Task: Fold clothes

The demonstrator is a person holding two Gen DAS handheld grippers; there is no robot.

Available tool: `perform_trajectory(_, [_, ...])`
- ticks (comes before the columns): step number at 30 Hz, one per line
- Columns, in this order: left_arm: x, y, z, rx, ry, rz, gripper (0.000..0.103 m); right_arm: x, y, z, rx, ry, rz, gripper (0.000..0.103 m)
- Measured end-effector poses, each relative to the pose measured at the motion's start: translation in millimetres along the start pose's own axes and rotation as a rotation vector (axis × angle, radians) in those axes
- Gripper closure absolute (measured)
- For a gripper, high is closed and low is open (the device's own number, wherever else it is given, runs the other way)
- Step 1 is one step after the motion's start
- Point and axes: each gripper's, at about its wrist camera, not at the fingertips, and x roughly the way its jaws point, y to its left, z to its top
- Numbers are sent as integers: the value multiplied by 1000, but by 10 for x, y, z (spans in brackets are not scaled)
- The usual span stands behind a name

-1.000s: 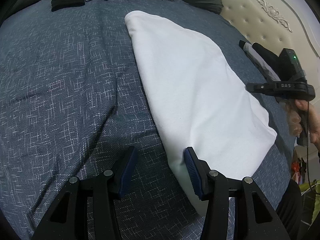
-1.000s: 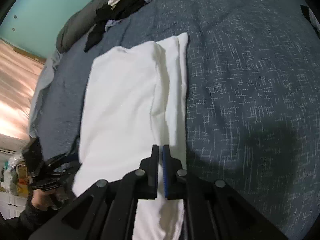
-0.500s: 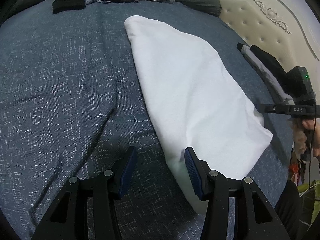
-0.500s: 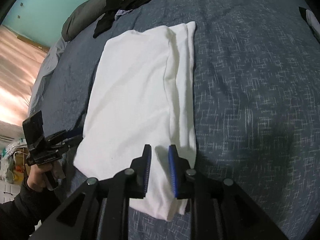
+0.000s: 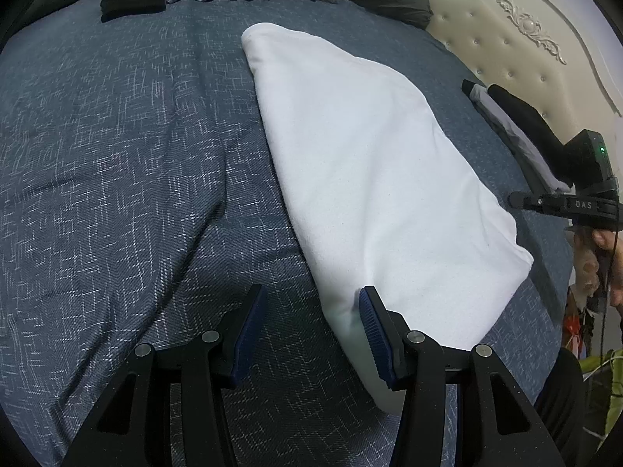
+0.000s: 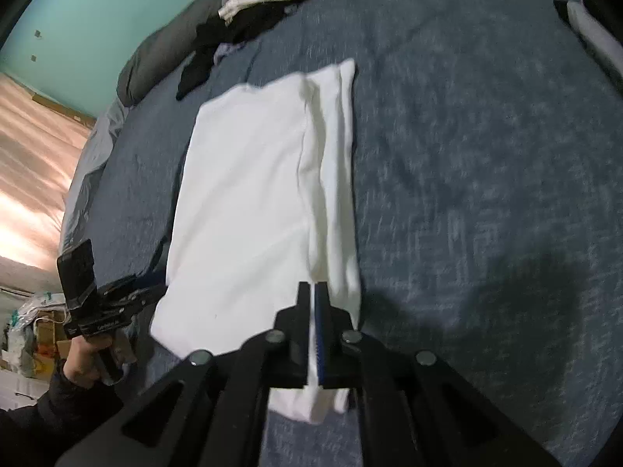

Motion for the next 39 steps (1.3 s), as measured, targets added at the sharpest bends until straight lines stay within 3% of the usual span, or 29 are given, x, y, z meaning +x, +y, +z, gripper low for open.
perform_trajectory(2, [22,-25,11,1,0,0,50,39,29,-23,-9,19,-8,69])
perform_trajectory(4, [45,-51,22,2,0,1,50,64,37,-37,-11,21,0,69])
perform_trajectory(5, [56,-64,28,2,0,1,50,76,40,-43,-19,23,-4,70])
perform_trajectory(8, [89,-102,45,3,0,2,50,113,27,-71,-27,32,-9,96])
perform_trajectory(19, [183,-237,57,7,3,-3,50,209,-235,-137,64,33,18,100])
perform_trajectory(27, [-330,-148,-183,48,-13,9,50,44,-66,-179,15,20,-106,94])
perform_trajectory(32, [-657,-90,-336,74,-24,16,50,-135,212,-212,-27,-40,-49,94])
perform_trajectory(35, [-854,-55,-427,89,-30,20,50,-17,386,-268,-60,-7,-23,94])
perform_trajectory(39, [-1080,-132,-634,90,-8,25,50,168,381,-407,-64,39,-74,94])
